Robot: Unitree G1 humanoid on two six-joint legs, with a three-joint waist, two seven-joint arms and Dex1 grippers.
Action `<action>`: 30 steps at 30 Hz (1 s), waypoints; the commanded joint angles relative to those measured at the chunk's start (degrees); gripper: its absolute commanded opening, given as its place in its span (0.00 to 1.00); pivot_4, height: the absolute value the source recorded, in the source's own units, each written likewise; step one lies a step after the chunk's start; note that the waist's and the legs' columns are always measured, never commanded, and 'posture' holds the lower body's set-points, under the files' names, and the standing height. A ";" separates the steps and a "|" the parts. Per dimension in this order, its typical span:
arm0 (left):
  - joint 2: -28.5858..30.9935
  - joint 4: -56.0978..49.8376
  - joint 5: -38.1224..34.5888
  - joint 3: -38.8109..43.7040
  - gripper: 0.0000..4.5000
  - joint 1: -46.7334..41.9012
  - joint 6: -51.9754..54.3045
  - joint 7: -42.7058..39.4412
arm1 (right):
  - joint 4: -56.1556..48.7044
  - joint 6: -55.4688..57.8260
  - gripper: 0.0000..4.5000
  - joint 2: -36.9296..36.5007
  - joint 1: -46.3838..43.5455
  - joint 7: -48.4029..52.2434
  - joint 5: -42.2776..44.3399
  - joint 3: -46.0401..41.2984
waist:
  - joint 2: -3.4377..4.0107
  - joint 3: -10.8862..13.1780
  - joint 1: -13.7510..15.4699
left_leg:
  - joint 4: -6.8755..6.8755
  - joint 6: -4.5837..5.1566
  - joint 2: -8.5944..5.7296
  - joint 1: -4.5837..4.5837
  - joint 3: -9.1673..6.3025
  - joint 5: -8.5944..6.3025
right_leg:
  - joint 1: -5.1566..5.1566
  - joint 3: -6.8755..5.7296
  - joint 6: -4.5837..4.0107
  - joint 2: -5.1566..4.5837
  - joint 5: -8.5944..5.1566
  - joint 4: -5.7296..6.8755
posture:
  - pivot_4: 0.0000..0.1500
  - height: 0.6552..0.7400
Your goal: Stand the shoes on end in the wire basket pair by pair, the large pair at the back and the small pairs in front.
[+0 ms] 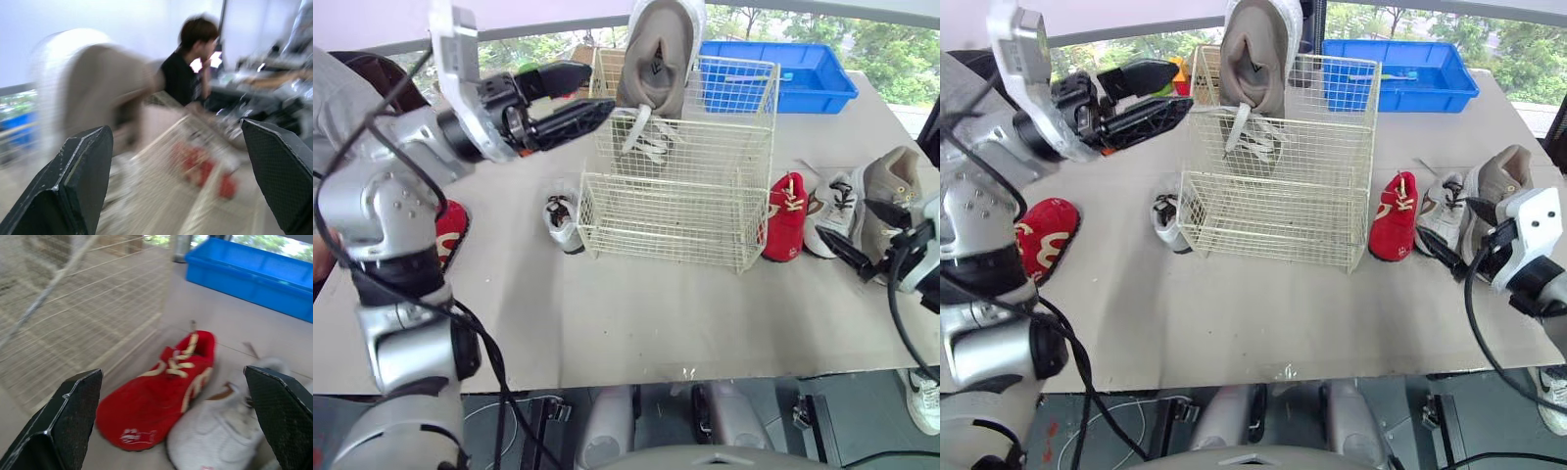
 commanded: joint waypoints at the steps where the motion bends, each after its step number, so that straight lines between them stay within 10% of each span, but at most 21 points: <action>1: -2.48 -11.10 -7.15 0.07 0.99 5.64 3.17 6.37 | 4.88 1.44 1.00 -3.64 -1.64 -1.61 -4.23 -1.31 | -0.01 0.00 0.01 | -0.01 0.00 0.02 0.09 0.00 0.00 | 0.05 0.04 0.00 0.02 0.00 0.00 | 1.00 1.00; 14: -5.89 -27.21 -10.07 -9.32 0.99 22.68 -0.09 14.24 | 36.31 17.65 1.00 -14.00 -23.65 -3.46 -11.42 9.00 | 0.04 -0.02 -0.10 | -0.08 0.03 -0.16 0.49 0.47 -0.01 | 0.25 0.41 -0.02 0.06 0.00 -0.04 | 1.00 1.00; 25: -4.64 -29.96 -10.74 -10.65 0.99 25.92 -3.10 17.05 | 87.06 -3.26 1.00 -11.27 -53.92 10.32 -34.41 34.39 | 0.07 -0.01 -0.27 | -0.12 0.08 -0.13 0.51 0.85 -0.04 | 0.22 0.60 -0.02 0.08 -0.01 -0.17 | 1.00 1.00; 30: -2.88 -32.16 -13.06 -10.54 1.00 26.32 -3.45 17.74 | 98.15 -8.20 0.54 -8.12 -59.07 10.94 -38.66 35.41 | -0.27 -0.21 -0.40 | -0.10 0.08 -0.12 0.54 0.85 -0.05 | 0.25 0.61 -0.03 0.07 0.00 -0.16 | 1.00 1.00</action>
